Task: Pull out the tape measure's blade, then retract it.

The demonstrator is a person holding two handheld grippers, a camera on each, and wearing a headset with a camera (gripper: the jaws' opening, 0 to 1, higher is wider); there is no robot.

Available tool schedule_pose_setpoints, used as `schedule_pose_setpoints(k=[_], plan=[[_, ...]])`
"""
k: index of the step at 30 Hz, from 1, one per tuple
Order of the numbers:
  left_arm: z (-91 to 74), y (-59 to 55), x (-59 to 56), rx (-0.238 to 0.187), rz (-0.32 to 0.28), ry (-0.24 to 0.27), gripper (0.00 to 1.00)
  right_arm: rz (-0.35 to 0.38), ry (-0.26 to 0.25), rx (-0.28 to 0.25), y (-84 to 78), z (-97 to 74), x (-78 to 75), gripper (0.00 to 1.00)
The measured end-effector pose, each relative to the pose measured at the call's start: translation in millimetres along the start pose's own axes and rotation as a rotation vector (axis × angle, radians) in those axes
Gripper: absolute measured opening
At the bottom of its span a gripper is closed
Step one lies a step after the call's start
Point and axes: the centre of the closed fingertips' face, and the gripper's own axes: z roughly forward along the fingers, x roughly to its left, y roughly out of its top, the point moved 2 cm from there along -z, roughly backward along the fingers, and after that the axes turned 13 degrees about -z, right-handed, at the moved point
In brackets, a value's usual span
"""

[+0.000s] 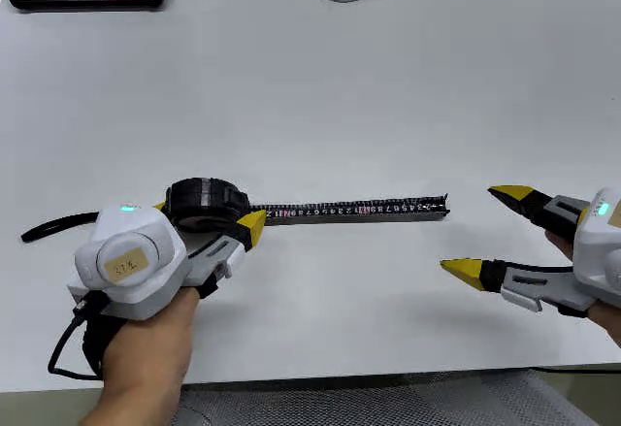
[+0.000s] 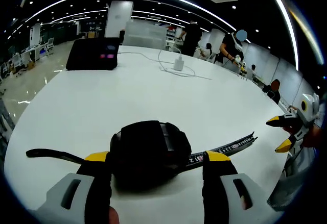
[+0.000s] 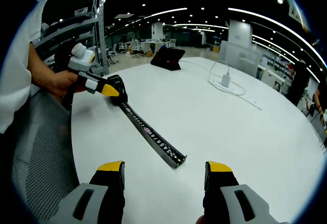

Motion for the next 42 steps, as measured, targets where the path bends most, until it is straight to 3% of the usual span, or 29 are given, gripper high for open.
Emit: schedule_pose_setpoints(k=[13, 30, 38, 42], plan=[[3.4, 1.3, 4.1, -0.009, -0.059, 0.02, 0.65, -0.048, 0.029, 0.024, -5.0, 6.9, -8.2, 0.56], [7.9, 0.1, 9.7, -0.005, -0.065, 0.034, 0.61, -0.085, 0.067, 0.044, -7.0, 10.6, -8.9, 0.5], [7.9, -0.1, 9.0, 0.0, -0.063, 0.03, 0.61, -0.136, 0.117, 0.071, -9.6, 18.6, -13.6, 0.48], [7.9, -0.1, 8.7, 0.0, -0.061, 0.031, 0.61, -0.156, 0.179, 0.088, -10.2, 23.5, -12.8, 0.47]])
